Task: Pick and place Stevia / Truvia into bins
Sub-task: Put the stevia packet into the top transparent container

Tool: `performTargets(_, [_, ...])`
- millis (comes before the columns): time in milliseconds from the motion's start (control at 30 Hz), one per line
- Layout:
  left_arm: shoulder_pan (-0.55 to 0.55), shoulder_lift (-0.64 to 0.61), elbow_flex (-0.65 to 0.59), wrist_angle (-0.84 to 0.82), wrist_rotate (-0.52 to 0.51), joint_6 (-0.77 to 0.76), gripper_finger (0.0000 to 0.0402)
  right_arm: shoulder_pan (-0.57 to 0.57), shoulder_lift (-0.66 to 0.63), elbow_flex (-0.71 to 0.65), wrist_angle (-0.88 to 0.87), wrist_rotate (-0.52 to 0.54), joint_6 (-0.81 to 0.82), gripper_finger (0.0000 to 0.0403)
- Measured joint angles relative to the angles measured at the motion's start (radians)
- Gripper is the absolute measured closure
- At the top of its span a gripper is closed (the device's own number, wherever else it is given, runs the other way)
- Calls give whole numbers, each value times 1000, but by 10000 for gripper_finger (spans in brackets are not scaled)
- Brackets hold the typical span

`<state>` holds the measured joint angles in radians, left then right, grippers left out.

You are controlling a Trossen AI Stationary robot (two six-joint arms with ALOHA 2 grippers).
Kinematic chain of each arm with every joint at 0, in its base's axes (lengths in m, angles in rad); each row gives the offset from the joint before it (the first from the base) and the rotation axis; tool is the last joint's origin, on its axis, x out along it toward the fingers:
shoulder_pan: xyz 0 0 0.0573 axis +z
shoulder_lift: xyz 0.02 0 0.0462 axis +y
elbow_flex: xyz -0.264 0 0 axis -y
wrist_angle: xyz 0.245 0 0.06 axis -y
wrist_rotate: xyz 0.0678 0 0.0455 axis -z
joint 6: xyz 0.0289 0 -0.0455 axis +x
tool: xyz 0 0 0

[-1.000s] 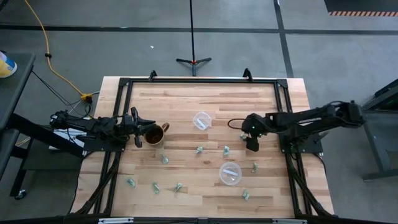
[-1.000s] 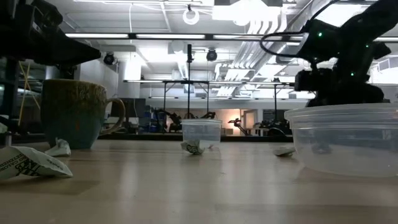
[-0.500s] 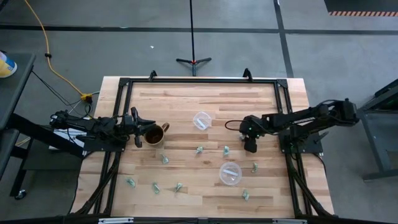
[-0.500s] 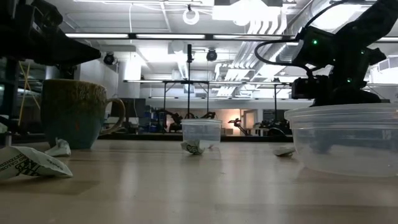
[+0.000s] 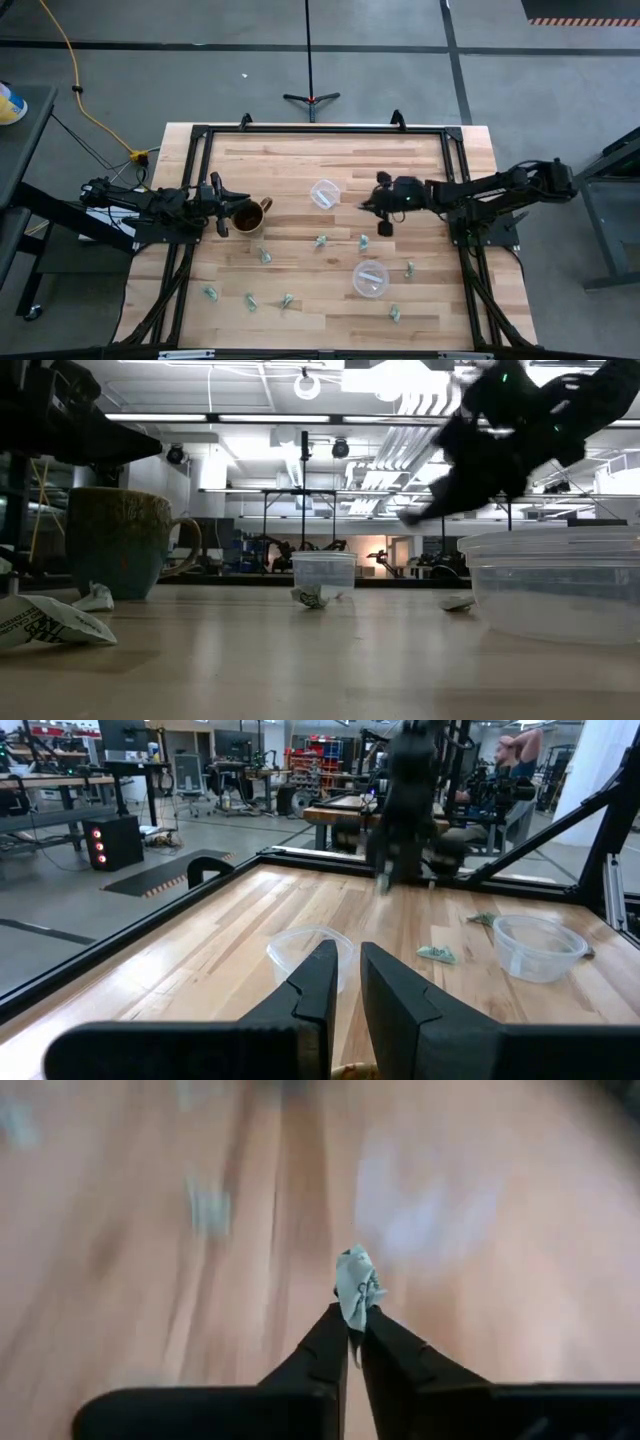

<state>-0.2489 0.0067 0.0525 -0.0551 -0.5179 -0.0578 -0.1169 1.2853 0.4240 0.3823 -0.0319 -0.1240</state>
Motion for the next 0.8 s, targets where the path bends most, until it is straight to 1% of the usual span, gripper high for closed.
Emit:
performTargets(67, [0,0,0,0,0,0,318,-1,17,1,167,-2,-59,397])
performTargets(133, [0,0,0,0,0,0,318,-1,47,2,287,-3,-99,399])
performTargets(167, [0,0,0,0,0,0,318,-2,67,8,322,1,-107,396])
performTargets(233, [0,0,0,0,0,0,318,-10,117,44,337,13,-110,394])
performTargets(333, [0,0,0,0,0,0,318,-34,210,125,281,33,-97,400])
performTargets(500, [0,0,0,0,0,0,318,-82,335,274,109,30,-87,398])
performTargets(667, [0,0,0,0,0,0,318,-111,392,391,-65,-45,-83,399])
performTargets(800, [0,0,0,0,0,0,318,-118,409,447,-107,-61,-59,401])
